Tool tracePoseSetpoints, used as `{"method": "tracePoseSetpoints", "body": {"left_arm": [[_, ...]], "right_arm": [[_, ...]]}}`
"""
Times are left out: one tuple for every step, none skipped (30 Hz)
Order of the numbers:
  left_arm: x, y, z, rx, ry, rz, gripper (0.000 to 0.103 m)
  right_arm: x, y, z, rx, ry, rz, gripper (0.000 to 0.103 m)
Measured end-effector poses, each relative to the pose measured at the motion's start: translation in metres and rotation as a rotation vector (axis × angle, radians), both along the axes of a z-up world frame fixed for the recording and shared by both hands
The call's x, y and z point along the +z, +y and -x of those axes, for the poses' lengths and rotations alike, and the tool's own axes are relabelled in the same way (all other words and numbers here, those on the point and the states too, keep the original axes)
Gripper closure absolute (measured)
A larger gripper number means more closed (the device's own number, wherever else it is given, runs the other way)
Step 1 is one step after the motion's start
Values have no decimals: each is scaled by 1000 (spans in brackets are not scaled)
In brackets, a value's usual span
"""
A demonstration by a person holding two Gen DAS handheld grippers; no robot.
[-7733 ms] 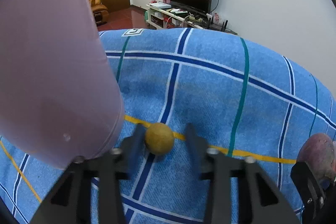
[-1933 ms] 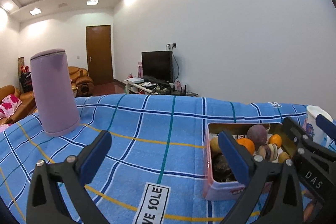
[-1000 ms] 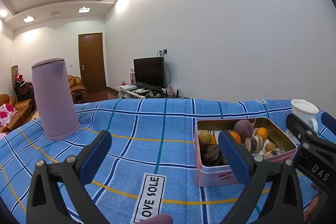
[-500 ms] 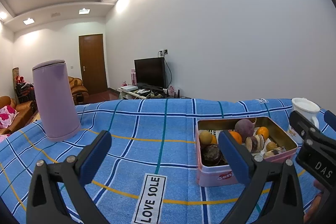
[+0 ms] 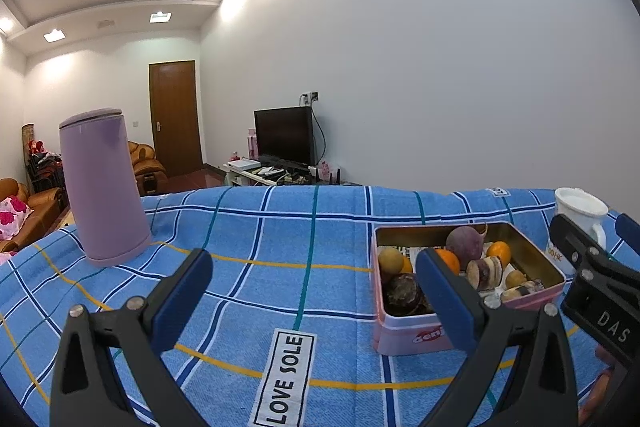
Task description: Organize fruits
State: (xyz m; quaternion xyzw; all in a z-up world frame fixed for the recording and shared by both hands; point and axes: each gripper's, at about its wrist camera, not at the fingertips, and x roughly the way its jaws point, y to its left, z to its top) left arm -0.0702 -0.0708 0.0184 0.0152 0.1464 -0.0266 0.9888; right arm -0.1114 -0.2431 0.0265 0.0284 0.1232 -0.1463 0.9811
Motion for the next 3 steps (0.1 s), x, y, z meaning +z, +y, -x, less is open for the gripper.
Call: {"method": "tracePoseSetpoints", "body": {"left_arm": [[0,0,0,-2,3,-2,0],[0,-1,0,-2,4,-5,0],[0,-1,0,-1,5,-8,0]], "right_arm": [[0,0,0,0,1,0,2],[0,0,0,0,1,0,1],[0,0,0,-1,1,0,1]]}}
